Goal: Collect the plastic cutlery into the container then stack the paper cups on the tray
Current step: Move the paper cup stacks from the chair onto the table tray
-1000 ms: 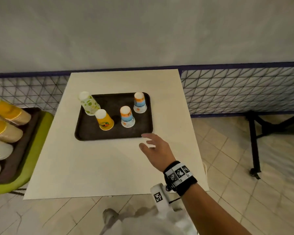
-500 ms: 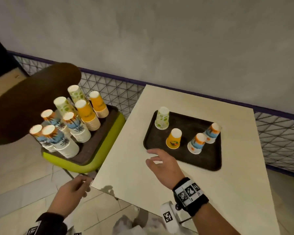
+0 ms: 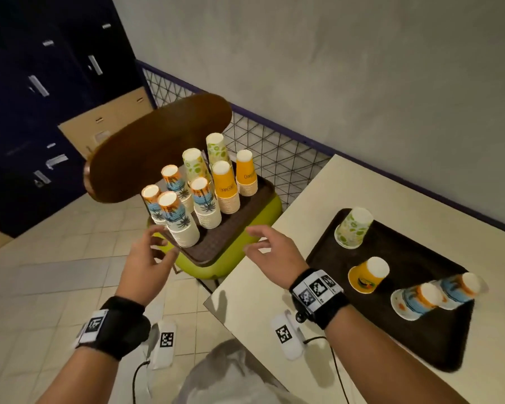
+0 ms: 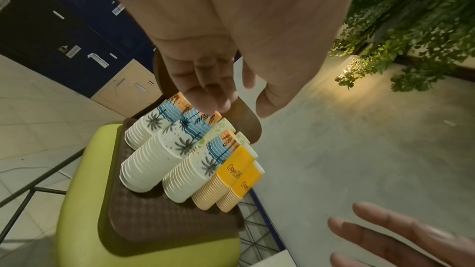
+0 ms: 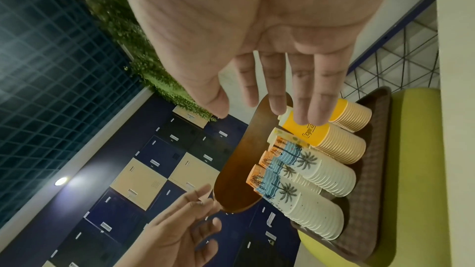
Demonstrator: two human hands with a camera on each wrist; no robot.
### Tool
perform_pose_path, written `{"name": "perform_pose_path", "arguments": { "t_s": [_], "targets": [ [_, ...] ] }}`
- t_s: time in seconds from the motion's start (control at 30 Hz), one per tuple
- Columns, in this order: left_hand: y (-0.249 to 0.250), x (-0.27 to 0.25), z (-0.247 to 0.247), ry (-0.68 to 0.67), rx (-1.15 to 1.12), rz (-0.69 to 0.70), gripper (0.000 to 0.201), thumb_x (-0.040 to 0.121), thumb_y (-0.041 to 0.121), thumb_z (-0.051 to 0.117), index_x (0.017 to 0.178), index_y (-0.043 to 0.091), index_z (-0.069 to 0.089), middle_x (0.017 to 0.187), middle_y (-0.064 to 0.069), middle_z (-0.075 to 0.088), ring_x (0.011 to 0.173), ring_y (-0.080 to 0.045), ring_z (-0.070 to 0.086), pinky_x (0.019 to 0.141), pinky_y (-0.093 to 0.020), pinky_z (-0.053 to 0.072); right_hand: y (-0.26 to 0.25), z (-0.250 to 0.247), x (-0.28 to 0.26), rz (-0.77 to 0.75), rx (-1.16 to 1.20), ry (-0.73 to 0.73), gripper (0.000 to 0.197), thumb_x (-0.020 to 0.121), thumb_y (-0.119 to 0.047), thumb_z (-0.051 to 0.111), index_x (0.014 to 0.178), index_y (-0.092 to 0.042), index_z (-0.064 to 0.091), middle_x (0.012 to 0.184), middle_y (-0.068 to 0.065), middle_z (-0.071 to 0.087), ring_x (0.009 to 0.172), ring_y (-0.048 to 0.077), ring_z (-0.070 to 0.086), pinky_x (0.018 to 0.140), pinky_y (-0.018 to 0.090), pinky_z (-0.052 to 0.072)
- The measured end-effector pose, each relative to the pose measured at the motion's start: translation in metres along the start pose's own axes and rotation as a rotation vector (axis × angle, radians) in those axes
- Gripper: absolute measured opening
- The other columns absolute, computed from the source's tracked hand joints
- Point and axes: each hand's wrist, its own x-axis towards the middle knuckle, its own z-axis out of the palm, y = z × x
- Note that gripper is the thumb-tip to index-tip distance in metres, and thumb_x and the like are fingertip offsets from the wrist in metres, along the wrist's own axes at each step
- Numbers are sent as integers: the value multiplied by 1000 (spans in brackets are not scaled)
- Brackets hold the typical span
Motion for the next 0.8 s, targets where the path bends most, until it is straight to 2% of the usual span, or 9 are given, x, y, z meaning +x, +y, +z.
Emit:
{"name": "perform_pose_path", "arguments": {
  "t_s": [0.07, 0.13, 0.23, 0.3, 0.37, 0.43, 0.57, 0.7, 0.8],
  "targets": [
    [-4, 19, -4, 52, -8, -35, 61, 90, 24, 73, 143, 27, 42, 122, 4, 52, 97, -15, 60, 76, -28, 52, -5, 9, 17, 9, 1, -23, 39, 93, -30, 68, 131, -28, 59, 127, -14, 62, 111, 8, 65, 91, 22, 49],
    [-7, 43, -3, 83, -14, -42, 73, 88, 21, 76, 149, 23, 37, 129, 3, 47, 106, -13, 54, 81, -27, 51, -7, 19, 36, 22, 1, -37, 41, 93, -29, 68, 133, -26, 58, 127, -13, 62, 111, 9, 65, 90, 23, 50],
    [-22, 91, 4, 88, 56, -22, 85, 82, 25, 82, 150, 25, 32, 142, -3, 43, 125, -19, 50, 104, -43, 50, -7, 39, 66, 60, 1, -48, 44, 94, -30, 69, 136, -26, 57, 129, -11, 62, 111, 10, 65, 87, 22, 51],
    [-35, 122, 11, 59, 95, -34, 91, 78, 31, 86, 150, 25, 31, 145, -6, 42, 133, -24, 47, 111, -49, 45, -4, 52, 85, 107, 1, -51, 45, 94, -30, 68, 137, -25, 56, 130, -10, 61, 108, 9, 65, 83, 19, 50],
    [-43, 146, 17, 14, 52, -32, 89, 75, 31, 87, 146, 23, 34, 143, -5, 46, 131, -24, 50, 110, -49, 46, -2, 67, 103, 151, 2, -51, 45, 95, -30, 68, 137, -24, 55, 129, -10, 61, 100, 3, 64, 79, 16, 49],
    [-49, 163, 26, -49, -44, -38, 84, 76, 23, 87, 144, 20, 37, 139, 2, 51, 126, -19, 52, 110, -46, 46, 4, 82, 120, 185, -4, -45, 45, 95, -30, 67, 138, -25, 55, 129, -8, 62, 95, 0, 63, 83, 20, 52],
    [-85, 178, 44, -139, -92, -113, 82, 76, 27, 88, 142, 22, 41, 139, -1, 58, 128, -23, 56, 108, -43, 46, 17, 111, 143, 278, -47, -41, 57, 94, -34, 66, 146, -28, 43, 131, -3, 63, 104, 13, 66, 98, 37, 54],
    [-113, 185, 58, -247, -105, -166, 77, 73, 30, 89, 138, 24, 47, 132, 1, 63, 123, -21, 60, 105, -38, 48, 25, 132, 154, 337, -155, -103, 64, 93, -38, 66, 149, -32, 36, 135, -3, 60, 111, 19, 65, 99, 38, 53],
    [-127, 187, 67, -312, -96, -142, 78, 70, 30, 92, 135, 25, 50, 128, 4, 66, 118, -16, 61, 105, -38, 48, 31, 141, 158, 373, -201, -99, 64, 93, -40, 66, 149, -33, 37, 135, -2, 62, 112, 19, 64, 100, 40, 52]
  ]
}}
